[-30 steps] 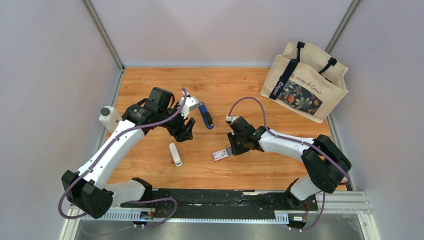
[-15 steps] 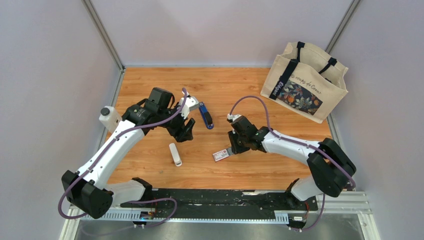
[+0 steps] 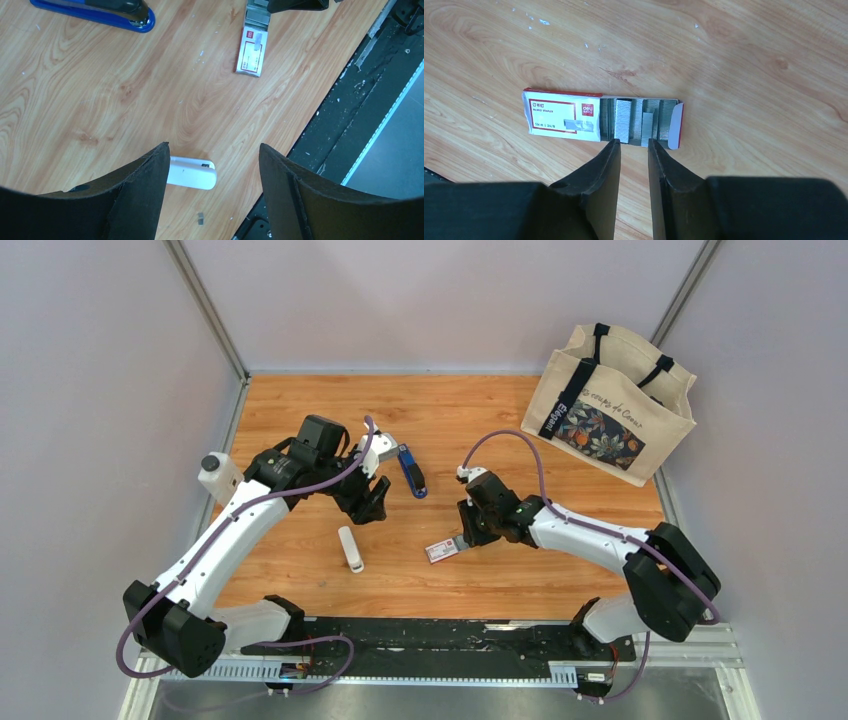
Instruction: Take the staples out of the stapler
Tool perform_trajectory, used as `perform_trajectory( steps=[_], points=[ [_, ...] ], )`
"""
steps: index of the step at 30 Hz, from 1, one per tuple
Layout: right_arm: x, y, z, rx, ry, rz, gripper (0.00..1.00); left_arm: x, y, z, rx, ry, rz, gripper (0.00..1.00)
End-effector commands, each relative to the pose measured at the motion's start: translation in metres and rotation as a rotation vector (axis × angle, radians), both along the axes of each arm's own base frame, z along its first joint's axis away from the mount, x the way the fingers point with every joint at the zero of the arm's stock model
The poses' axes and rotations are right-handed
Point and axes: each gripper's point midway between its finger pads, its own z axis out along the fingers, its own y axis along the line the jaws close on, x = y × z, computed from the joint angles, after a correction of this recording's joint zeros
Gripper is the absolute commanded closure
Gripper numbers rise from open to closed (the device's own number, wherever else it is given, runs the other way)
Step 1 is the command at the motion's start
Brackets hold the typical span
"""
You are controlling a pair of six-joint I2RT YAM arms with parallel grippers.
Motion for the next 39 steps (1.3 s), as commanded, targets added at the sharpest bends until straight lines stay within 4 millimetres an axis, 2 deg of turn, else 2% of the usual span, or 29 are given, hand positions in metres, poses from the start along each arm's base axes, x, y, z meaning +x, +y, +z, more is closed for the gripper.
perform_trajectory(
  steps=[1, 8, 34, 39],
  points=[
    [0.007, 0.003, -0.001, -0.01, -0.027, -0.001, 0.7, 0.0, -0.003, 0.004, -0.016, -0.016, -0.034, 0.27],
    [0.009, 0.002, -0.011, -0.05, -0.006, 0.004, 0.71, -0.001, -0.003, 0.003, -0.014, -0.015, -0.039, 0.27],
    [0.01, -0.003, -0.005, -0.03, -0.051, -0.022, 0.87, -0.005, -0.003, 0.001, -0.021, -0.008, -0.041, 0.27],
    [0.01, -0.002, -0.006, -0.038, -0.046, -0.017, 0.85, -0.005, -0.003, 0.003, -0.025, -0.015, -0.041, 0.27]
  ],
)
